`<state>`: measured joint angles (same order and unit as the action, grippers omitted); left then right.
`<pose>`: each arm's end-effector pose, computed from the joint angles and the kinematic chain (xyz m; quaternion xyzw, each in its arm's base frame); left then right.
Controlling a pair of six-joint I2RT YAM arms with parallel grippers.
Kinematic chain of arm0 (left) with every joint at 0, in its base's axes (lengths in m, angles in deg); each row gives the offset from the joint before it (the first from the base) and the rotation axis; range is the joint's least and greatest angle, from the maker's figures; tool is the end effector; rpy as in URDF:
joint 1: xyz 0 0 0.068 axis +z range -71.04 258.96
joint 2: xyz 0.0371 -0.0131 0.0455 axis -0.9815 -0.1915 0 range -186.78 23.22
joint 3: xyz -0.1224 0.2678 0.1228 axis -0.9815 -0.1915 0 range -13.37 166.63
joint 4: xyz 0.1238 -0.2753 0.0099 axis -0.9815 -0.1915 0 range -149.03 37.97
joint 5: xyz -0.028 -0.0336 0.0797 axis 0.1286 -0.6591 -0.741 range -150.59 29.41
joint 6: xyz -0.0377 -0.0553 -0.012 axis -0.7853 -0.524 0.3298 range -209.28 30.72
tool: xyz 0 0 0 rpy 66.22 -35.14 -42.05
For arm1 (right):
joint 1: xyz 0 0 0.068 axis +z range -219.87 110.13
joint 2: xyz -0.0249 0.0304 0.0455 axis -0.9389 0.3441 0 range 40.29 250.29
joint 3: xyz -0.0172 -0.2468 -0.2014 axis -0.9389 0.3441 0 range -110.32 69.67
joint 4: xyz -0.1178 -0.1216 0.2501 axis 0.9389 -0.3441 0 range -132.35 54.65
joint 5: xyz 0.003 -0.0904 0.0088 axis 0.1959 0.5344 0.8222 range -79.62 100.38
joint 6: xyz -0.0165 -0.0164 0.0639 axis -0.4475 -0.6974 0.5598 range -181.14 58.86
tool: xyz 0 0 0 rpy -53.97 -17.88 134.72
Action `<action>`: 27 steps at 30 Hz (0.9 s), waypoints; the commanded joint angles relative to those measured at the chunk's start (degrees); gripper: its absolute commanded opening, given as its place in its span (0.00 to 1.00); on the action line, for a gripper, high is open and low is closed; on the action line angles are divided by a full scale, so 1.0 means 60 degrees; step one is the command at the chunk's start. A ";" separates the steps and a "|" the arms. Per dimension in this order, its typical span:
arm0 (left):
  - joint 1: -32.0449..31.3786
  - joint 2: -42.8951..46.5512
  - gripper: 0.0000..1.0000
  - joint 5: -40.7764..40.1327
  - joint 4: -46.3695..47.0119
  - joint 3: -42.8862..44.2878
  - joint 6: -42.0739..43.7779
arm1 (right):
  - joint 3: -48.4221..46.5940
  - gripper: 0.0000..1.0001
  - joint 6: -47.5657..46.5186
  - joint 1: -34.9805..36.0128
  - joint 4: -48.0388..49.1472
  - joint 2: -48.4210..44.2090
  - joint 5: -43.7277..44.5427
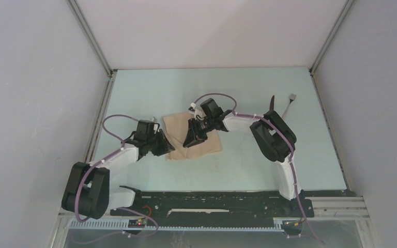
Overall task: Fold the napkin into a case and place the utensils inside
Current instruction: Smooth out the square-folded napkin at the center of the board.
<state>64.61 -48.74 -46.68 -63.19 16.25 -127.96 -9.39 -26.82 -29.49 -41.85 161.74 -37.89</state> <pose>0.2411 -0.0753 0.1581 -0.1616 0.9295 -0.2417 0.2269 0.3607 0.3602 0.1463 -0.1885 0.8457 0.4988 0.0224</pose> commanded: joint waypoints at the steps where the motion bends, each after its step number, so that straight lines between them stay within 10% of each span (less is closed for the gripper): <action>1: -0.0026 0.0063 0.33 -0.0193 0.0304 -0.0042 -0.0043 | -0.0326 0.32 0.0061 0.0080 0.0273 0.0194 -0.0152; 8: -0.0040 -0.0012 0.35 -0.0320 0.0241 -0.0206 0.0066 | -0.0610 0.22 -0.0075 0.0246 -0.0041 0.0359 -0.0127; 16: -0.0041 0.0328 0.11 -0.0809 -0.0055 -0.0153 0.0123 | -0.0646 0.00 0.0037 0.0316 -0.0062 0.0337 -0.0070; 27: -0.0027 0.0601 0.07 -0.1271 -0.0470 -0.0097 0.0239 | -0.0700 0.00 0.0463 0.0439 0.0349 0.0413 -0.0170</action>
<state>64.57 -46.93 -51.97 -65.27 15.23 -127.78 -11.29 -25.35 -27.72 -41.80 163.86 -38.18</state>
